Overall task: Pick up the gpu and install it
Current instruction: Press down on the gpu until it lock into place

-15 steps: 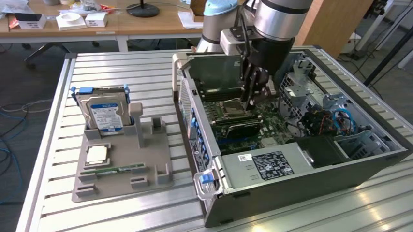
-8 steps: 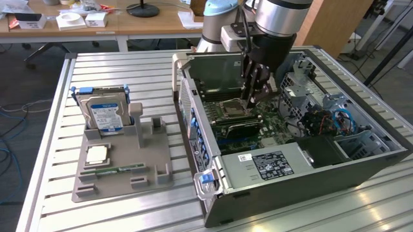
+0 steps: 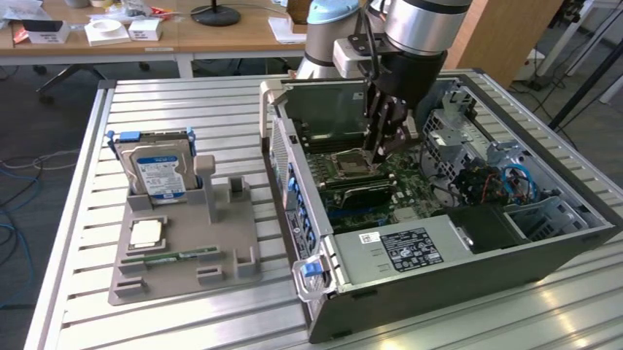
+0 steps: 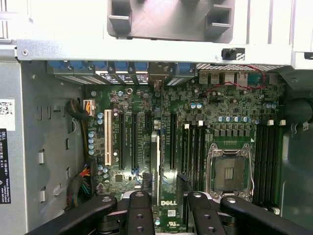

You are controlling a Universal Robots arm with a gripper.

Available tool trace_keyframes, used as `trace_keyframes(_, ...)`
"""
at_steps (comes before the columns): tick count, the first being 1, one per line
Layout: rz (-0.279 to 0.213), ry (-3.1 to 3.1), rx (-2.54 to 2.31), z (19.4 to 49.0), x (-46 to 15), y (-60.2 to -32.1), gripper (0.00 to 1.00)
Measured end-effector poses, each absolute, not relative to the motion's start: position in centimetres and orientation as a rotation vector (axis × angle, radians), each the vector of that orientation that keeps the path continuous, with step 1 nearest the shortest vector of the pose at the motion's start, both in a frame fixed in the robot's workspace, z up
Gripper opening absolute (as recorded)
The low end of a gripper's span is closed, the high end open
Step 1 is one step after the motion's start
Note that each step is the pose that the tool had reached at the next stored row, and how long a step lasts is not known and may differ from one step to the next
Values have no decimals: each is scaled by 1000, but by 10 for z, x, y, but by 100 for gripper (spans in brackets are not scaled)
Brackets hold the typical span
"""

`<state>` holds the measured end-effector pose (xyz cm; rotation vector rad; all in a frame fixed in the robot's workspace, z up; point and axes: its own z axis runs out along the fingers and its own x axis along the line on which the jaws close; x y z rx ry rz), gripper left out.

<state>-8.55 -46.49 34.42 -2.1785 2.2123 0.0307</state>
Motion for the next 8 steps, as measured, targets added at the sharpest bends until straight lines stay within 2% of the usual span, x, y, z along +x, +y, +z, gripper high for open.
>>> trace_keyframes(2,31,2212,-2179,344,-86,-465,32)
trace_keyframes(3,31,2212,-2179,344,-86,-465,25)
trace_keyframes(8,31,2212,-2179,344,-86,-465,25)
